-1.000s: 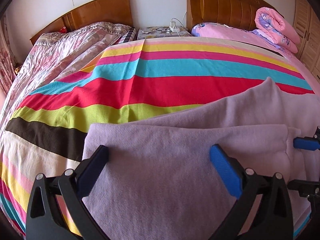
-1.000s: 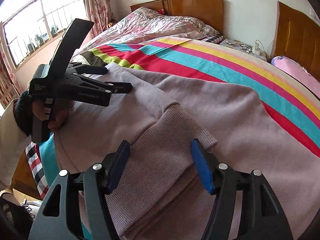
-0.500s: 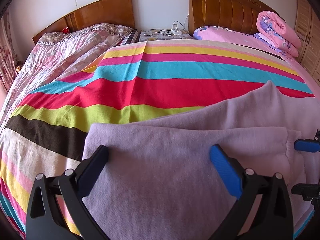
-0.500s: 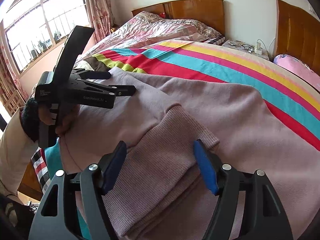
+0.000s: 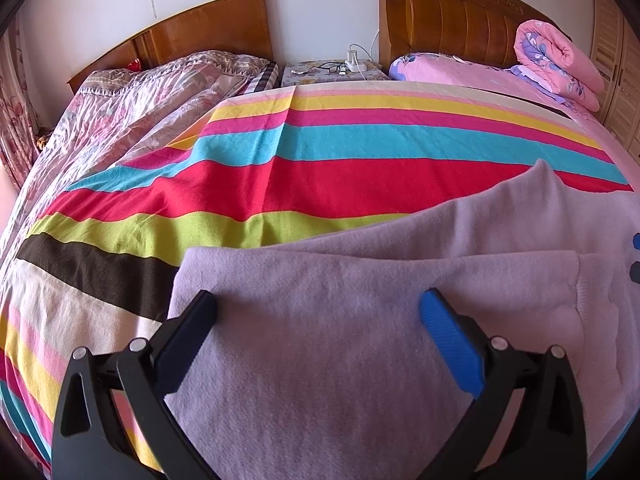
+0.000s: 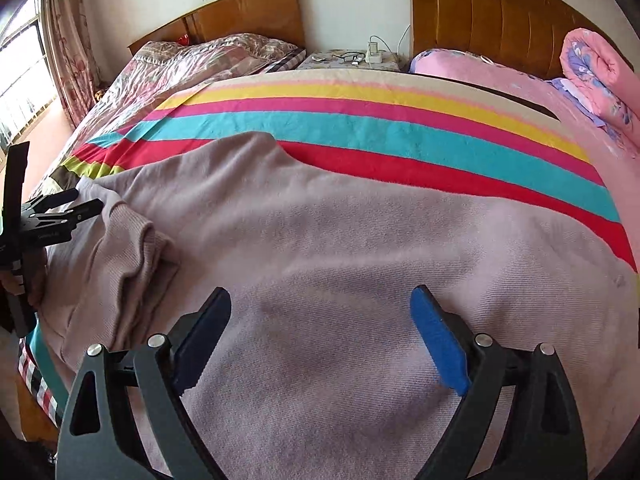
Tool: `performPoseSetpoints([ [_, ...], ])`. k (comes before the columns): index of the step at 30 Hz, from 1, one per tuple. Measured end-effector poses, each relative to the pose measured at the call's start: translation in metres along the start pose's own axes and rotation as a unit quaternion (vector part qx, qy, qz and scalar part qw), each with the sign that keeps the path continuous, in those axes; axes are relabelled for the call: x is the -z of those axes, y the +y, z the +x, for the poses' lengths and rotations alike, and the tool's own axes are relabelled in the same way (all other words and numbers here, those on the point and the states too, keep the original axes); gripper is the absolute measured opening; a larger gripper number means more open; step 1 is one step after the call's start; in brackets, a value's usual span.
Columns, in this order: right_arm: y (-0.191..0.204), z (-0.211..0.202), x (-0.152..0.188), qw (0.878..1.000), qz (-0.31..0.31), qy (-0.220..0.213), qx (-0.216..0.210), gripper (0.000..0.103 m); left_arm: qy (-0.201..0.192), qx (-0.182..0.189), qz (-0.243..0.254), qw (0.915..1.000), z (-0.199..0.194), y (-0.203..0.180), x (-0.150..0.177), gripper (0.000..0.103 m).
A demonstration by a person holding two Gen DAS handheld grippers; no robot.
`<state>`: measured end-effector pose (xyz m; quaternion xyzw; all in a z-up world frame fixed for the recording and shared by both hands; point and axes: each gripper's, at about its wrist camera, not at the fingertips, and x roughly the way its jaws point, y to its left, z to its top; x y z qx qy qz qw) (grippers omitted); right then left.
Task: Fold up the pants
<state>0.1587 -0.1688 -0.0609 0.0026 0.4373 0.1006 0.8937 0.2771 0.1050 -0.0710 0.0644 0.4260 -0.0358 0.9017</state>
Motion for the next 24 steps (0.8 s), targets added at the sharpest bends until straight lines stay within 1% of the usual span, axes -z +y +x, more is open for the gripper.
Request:
performPoseSetpoints([
  [2,0.001,-0.015,0.0,1.0,0.0,-0.021,-0.001,0.088,0.002,0.002,0.0,1.0,0.0,0.0,-0.001,0.102],
  [4,0.005,-0.034,0.004,0.999,-0.003,-0.039,-0.013,0.088,-0.005,0.004,-0.003,1.0,-0.003,0.001,-0.001,0.102],
  [6,0.007,-0.049,0.012,0.999,-0.014,-0.049,-0.016,0.088,-0.026,-0.017,0.001,0.9995,-0.017,-0.002,0.0,0.102],
  [8,0.007,-0.063,0.025,0.998,-0.023,-0.053,-0.01,0.088,-0.057,-0.029,0.017,0.9978,-0.042,-0.016,0.004,0.102],
  [10,0.001,-0.071,0.039,0.999,-0.018,-0.049,-0.004,0.088,-0.077,-0.031,0.04,0.9957,-0.068,-0.038,0.012,0.102],
  [12,-0.006,-0.075,0.054,0.999,-0.005,-0.041,0.002,0.088,-0.091,-0.017,0.06,0.9939,-0.089,-0.064,0.026,0.102],
  [13,-0.01,-0.075,0.062,0.999,0.002,-0.035,0.002,0.088,-0.087,-0.002,0.07,0.9938,-0.094,-0.075,0.033,0.102],
  [15,-0.018,-0.073,0.078,1.0,0.015,-0.022,0.002,0.088,-0.053,0.018,0.09,0.9944,-0.087,-0.096,0.049,0.102],
  [16,-0.021,-0.069,0.085,1.0,0.022,-0.012,0.005,0.088,-0.036,0.018,0.098,0.9943,-0.078,-0.103,0.057,0.102],
  [17,-0.025,-0.066,0.093,1.0,0.028,-0.003,0.008,0.088,-0.028,0.012,0.103,0.9942,-0.07,-0.108,0.064,0.102],
  [18,-0.029,-0.065,0.098,1.0,0.03,-0.003,0.005,0.088,-0.045,0.015,0.089,0.9948,-0.071,-0.105,0.069,0.102],
  [19,-0.03,-0.067,0.103,1.0,0.026,-0.014,0.002,0.088,-0.04,0.025,0.078,0.9958,-0.068,-0.101,0.07,0.102],
  [21,-0.029,-0.071,0.109,1.0,0.016,-0.012,0.005,0.088,-0.02,0.045,0.059,0.997,-0.062,-0.093,0.068,0.102],
  [22,-0.031,-0.073,0.112,1.0,0.016,-0.011,0.003,0.088,-0.012,0.05,0.052,0.9974,-0.06,-0.09,0.067,0.102],
  [24,-0.037,-0.078,0.118,1.0,0.028,-0.014,-0.005,0.089,-0.001,0.044,0.051,0.9977,-0.056,-0.088,0.068,0.102],
])
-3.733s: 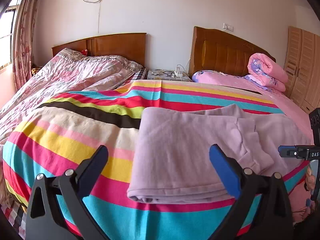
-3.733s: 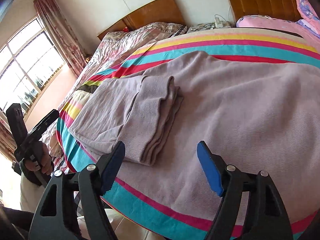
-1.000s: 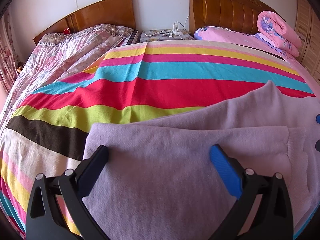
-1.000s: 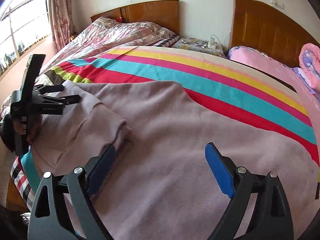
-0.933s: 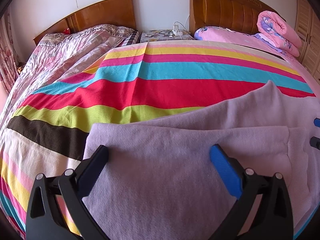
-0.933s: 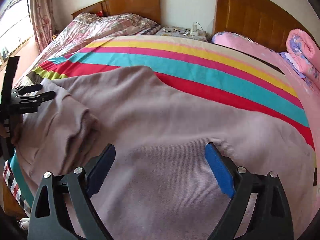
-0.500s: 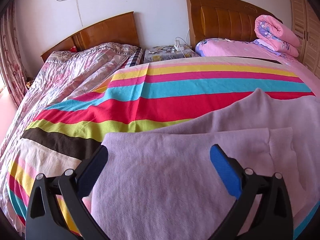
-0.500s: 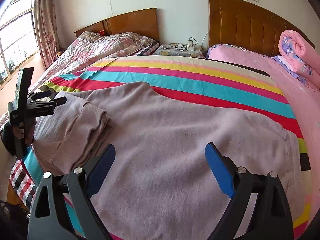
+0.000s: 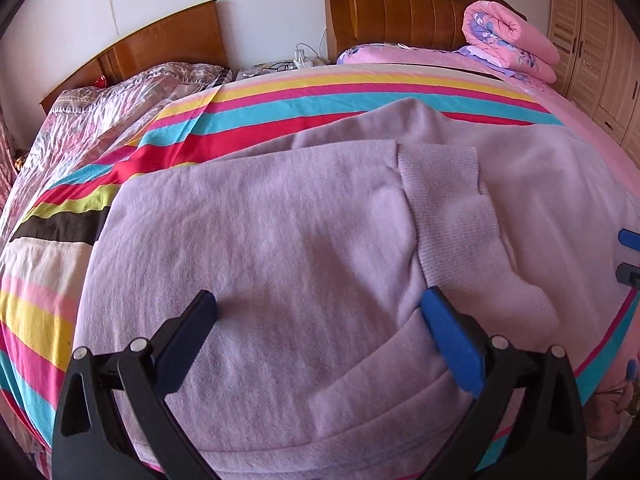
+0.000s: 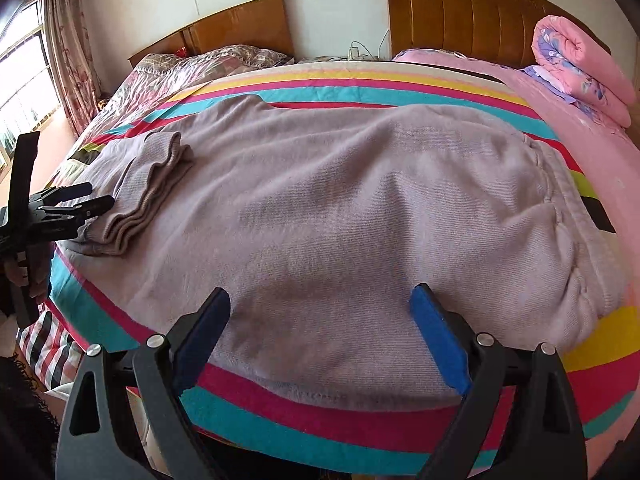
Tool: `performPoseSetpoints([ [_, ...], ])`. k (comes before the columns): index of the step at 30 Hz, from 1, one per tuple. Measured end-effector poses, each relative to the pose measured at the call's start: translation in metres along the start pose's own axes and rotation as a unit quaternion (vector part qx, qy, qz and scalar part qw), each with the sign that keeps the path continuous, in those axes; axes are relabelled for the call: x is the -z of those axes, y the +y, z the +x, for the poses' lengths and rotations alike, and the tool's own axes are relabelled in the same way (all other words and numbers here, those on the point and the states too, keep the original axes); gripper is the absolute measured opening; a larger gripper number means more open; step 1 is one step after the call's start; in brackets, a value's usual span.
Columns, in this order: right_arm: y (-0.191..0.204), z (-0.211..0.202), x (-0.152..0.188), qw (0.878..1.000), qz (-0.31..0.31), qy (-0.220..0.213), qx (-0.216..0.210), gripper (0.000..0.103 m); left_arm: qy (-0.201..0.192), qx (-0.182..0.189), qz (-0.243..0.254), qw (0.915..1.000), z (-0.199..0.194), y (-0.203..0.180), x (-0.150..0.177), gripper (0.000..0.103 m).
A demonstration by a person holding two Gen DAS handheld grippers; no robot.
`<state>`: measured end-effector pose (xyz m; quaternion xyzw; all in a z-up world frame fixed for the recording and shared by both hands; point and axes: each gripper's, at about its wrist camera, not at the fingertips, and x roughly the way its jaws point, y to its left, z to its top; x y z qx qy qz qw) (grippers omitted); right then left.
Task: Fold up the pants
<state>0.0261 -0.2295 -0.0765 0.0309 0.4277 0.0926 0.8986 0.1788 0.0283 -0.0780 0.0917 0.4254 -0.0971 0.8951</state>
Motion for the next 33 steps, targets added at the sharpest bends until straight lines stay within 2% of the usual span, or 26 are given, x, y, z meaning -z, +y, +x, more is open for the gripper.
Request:
performPoseSetpoints([
  [3,-0.008,-0.007,0.008,1.0,0.014,-0.003,-0.014,0.089,-0.008,-0.008,0.001,0.9999,0.0,-0.002,0.003,0.102],
  [9,-0.007,-0.011,0.012,1.0,0.005,0.002,-0.005,0.089,-0.01,-0.011,-0.004,0.9999,-0.002,-0.002,0.006,0.102],
  [11,-0.006,-0.012,0.013,1.0,0.005,0.001,-0.003,0.089,-0.004,-0.029,-0.007,0.9995,-0.006,-0.007,0.003,0.102],
  [12,-0.006,-0.013,0.013,1.0,0.005,0.003,-0.002,0.089,0.0,-0.047,-0.001,0.9989,-0.012,-0.013,-0.002,0.102],
  [14,-0.003,-0.016,0.011,1.0,0.005,0.007,0.003,0.089,-0.04,-0.056,0.023,0.9974,-0.038,-0.032,-0.021,0.101],
  [16,-0.002,-0.024,0.006,1.0,0.005,-0.002,0.012,0.089,-0.085,-0.042,0.053,0.9941,-0.06,-0.06,-0.051,0.102],
  [18,-0.002,-0.033,-0.002,0.999,0.001,-0.031,0.015,0.089,-0.097,-0.013,0.098,0.9904,-0.061,-0.101,-0.084,0.102],
  [21,-0.008,-0.034,-0.013,0.998,0.002,-0.05,0.03,0.089,-0.063,0.053,0.142,0.9864,-0.023,-0.167,-0.124,0.102],
  [23,-0.017,-0.026,-0.016,0.998,0.002,-0.04,0.057,0.089,-0.037,0.08,0.134,0.9871,0.01,-0.199,-0.14,0.102],
  [25,-0.032,-0.016,-0.011,0.997,0.012,-0.01,0.08,0.089,-0.014,0.097,0.131,0.9865,0.041,-0.227,-0.145,0.102],
  [26,-0.041,-0.011,-0.005,0.997,0.016,0.009,0.077,0.089,-0.006,0.094,0.131,0.9869,0.055,-0.237,-0.144,0.102],
  [29,-0.05,-0.017,0.008,0.999,-0.001,-0.003,0.036,0.089,0.017,0.092,0.134,0.9865,0.092,-0.253,-0.135,0.102],
  [33,-0.068,-0.037,0.015,0.999,0.015,-0.034,-0.014,0.089,0.024,0.101,0.118,0.9876,0.099,-0.248,-0.139,0.102],
])
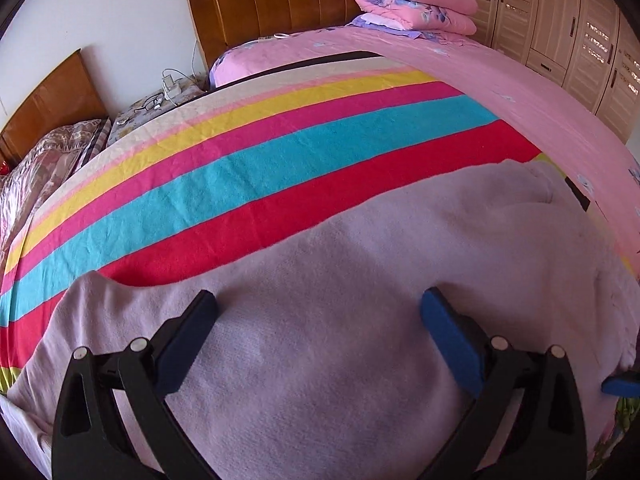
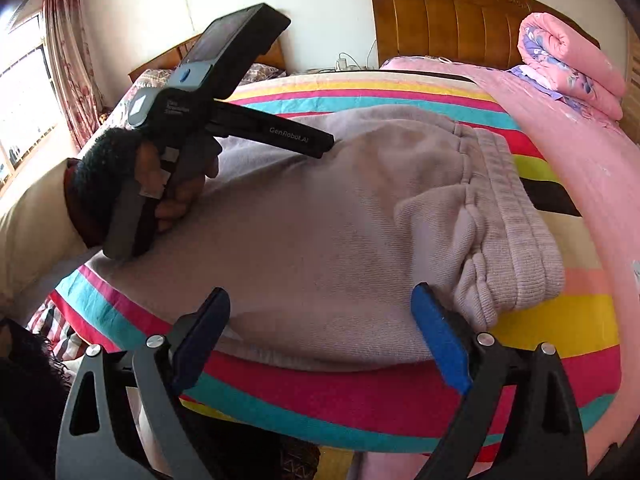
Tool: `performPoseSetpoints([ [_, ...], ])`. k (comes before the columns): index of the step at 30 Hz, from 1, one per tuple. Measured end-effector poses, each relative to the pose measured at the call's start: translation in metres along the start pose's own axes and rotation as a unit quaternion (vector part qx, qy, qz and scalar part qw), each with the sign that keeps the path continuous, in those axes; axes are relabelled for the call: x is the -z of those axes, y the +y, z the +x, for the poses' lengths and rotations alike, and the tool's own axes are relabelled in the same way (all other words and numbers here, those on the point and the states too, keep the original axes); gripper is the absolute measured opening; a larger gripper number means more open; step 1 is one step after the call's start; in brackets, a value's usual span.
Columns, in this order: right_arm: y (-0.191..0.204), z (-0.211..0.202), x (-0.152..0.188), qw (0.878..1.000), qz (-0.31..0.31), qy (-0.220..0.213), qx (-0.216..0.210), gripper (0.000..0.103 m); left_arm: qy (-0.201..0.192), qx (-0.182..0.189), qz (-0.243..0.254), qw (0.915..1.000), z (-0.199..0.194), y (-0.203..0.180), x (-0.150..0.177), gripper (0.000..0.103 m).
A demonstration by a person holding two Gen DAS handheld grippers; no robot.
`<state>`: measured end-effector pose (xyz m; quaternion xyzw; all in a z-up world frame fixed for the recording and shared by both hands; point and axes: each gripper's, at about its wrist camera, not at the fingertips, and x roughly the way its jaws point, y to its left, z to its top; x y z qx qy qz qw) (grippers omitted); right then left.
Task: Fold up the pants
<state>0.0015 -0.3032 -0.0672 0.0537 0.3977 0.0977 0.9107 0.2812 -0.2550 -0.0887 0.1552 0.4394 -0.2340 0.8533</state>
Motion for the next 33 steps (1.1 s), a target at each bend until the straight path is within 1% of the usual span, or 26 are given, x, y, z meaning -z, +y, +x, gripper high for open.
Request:
performPoseSetpoints([
  [2,-0.008,-0.013,-0.003,0.999,0.026,-0.024,-0.001,0.089,-0.009,-0.002,-0.006,0.9999,-0.003,0.002,0.0,0.102],
  [5,-0.013,-0.016,-0.006,0.999,0.031,-0.044,-0.001,0.089,-0.009,-0.014,-0.004,0.9999,-0.002,0.0,0.0,0.102],
  [6,-0.013,-0.01,-0.005,0.999,0.029,-0.034,-0.001,0.089,-0.008,-0.018,-0.001,0.9998,-0.002,-0.002,0.0,0.102],
  [7,-0.013,-0.002,-0.004,1.0,0.022,-0.018,0.013,0.09,-0.008,-0.019,0.001,0.9998,-0.001,-0.003,0.0,0.102],
  [8,-0.01,0.003,-0.002,1.0,0.007,-0.013,0.026,0.09,-0.007,-0.019,0.001,0.9998,-0.001,-0.003,0.0,0.102],
  [10,-0.002,0.006,0.0,0.999,-0.009,-0.013,0.041,0.091,-0.004,-0.014,-0.003,0.9999,0.0,-0.001,-0.001,0.102],
  [14,-0.007,0.007,-0.003,0.999,0.017,-0.021,0.034,0.091,-0.001,-0.01,-0.01,0.9999,0.002,0.0,-0.002,0.102],
  [16,-0.004,0.008,-0.003,0.999,0.019,-0.022,0.041,0.092,0.003,-0.014,-0.011,0.9998,-0.003,0.002,-0.002,0.102],
  [17,-0.001,0.01,-0.002,0.998,0.016,-0.021,0.049,0.092,0.009,-0.014,-0.025,0.9995,-0.01,0.007,-0.003,0.102],
  [18,0.001,0.012,-0.003,0.998,0.013,-0.02,0.059,0.092,0.005,-0.004,-0.046,0.9989,-0.022,0.014,-0.002,0.102],
  [19,0.004,0.013,-0.002,0.997,0.008,-0.018,0.07,0.092,-0.008,0.016,-0.064,0.9978,-0.039,0.023,-0.002,0.102],
  [20,0.007,0.015,-0.002,0.997,0.004,-0.015,0.08,0.092,-0.028,0.033,-0.073,0.9964,-0.059,0.031,0.0,0.102],
  [21,0.009,0.018,-0.003,0.996,0.002,-0.013,0.088,0.092,-0.048,0.037,-0.071,0.9956,-0.077,0.039,0.002,0.102],
  [22,0.01,0.019,-0.004,0.996,0.003,-0.012,0.092,0.093,-0.067,0.027,-0.064,0.9953,-0.095,0.048,0.007,0.102],
  [24,0.008,0.019,-0.006,0.996,0.011,-0.013,0.092,0.093,-0.094,-0.008,-0.049,0.9943,-0.121,0.071,0.02,0.102],
  [25,0.006,0.019,-0.007,0.996,0.018,-0.016,0.09,0.092,-0.096,-0.026,-0.049,0.9938,-0.127,0.088,0.029,0.102],
  [26,0.005,0.019,-0.007,0.996,0.023,-0.019,0.088,0.092,-0.088,-0.044,-0.057,0.9934,-0.13,0.107,0.039,0.102],
  [28,0.005,0.018,-0.006,0.995,0.027,-0.022,0.089,0.092,-0.067,-0.069,-0.097,0.9907,-0.133,0.152,0.064,0.102],
  [31,0.009,0.018,-0.004,0.994,0.028,-0.026,0.098,0.093,-0.045,-0.077,-0.172,0.9811,-0.141,0.21,0.107,0.102],
  [32,0.01,0.019,-0.003,0.994,0.027,-0.026,0.102,0.093,-0.04,-0.078,-0.19,0.9779,-0.142,0.224,0.121,0.102],
  [33,0.012,0.02,-0.003,0.994,0.026,-0.025,0.107,0.093,-0.033,-0.089,-0.205,0.9742,-0.143,0.237,0.134,0.102],
])
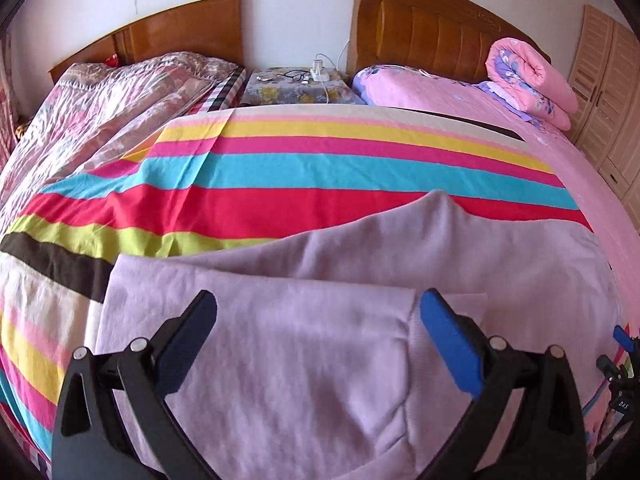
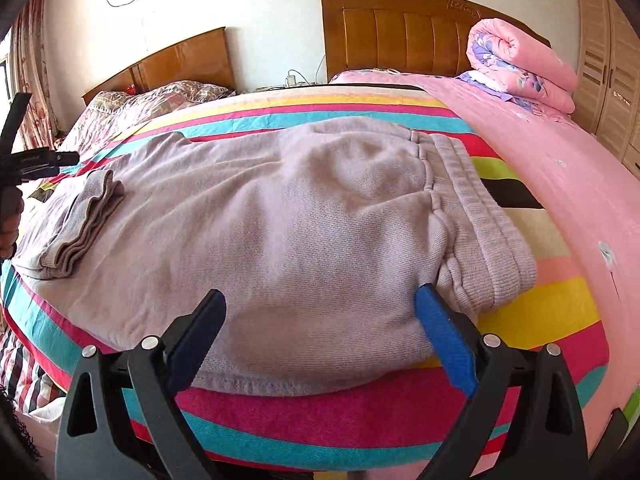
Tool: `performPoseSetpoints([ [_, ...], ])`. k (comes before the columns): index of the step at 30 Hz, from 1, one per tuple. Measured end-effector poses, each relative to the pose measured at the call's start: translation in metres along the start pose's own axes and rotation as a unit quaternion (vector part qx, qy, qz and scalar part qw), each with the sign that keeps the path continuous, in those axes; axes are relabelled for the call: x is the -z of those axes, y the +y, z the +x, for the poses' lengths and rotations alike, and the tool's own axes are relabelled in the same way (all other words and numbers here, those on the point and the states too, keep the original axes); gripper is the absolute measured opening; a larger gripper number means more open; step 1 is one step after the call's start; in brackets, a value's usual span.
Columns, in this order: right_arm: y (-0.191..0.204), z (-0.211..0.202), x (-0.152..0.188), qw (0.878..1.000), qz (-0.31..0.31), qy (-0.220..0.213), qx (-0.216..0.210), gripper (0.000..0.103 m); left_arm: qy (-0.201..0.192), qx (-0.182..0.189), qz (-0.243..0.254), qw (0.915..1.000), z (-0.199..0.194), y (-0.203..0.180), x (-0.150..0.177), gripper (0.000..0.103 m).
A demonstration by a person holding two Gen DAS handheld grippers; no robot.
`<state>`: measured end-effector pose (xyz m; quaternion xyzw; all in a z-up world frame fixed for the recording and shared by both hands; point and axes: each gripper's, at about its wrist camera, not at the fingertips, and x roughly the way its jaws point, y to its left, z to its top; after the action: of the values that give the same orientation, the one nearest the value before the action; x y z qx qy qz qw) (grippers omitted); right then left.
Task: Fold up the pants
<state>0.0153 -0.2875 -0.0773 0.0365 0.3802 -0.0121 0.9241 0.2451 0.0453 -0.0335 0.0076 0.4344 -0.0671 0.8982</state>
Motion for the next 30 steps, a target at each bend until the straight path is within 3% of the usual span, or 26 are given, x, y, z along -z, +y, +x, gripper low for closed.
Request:
performPoseSetpoints([
  [2,0.003,0.001,0.0,1.0,-0.006,0.003,0.01,0.093,0.014,-0.028,-0.037,0.9988,0.007,0.032,0.013,0.102],
  [4,0.004,0.002,0.0,1.0,-0.006,0.006,0.013,0.092,0.04,-0.021,-0.068,0.9967,0.022,0.06,0.025,0.102],
  [5,0.003,0.0,-0.001,1.0,0.0,0.007,0.012,0.092,0.028,-0.017,-0.062,0.9976,0.021,0.064,0.03,0.102],
  [7,-0.002,-0.01,-0.004,1.0,0.03,-0.001,-0.005,0.092,0.018,-0.027,-0.043,0.9985,0.016,0.059,0.034,0.102],
  [10,-0.026,-0.037,-0.001,0.992,0.105,-0.038,-0.062,0.092,-0.013,-0.042,-0.063,0.9971,-0.005,0.056,0.04,0.102],
  [15,-0.071,-0.049,0.023,0.974,0.21,-0.029,-0.075,0.089,-0.047,-0.029,-0.021,0.9983,-0.028,0.023,0.05,0.102],
  [20,-0.082,-0.036,0.023,0.964,0.25,-0.016,-0.09,0.086,-0.006,-0.048,0.027,0.9985,0.001,-0.007,0.063,0.102],
  [28,-0.088,-0.009,0.006,0.952,0.289,0.031,-0.101,0.079,-0.014,-0.056,0.038,0.9976,0.008,-0.006,0.067,0.102],
  [30,-0.076,-0.007,0.003,0.956,0.27,0.053,-0.104,0.08,-0.013,-0.053,0.036,0.9979,0.008,-0.005,0.067,0.102],
])
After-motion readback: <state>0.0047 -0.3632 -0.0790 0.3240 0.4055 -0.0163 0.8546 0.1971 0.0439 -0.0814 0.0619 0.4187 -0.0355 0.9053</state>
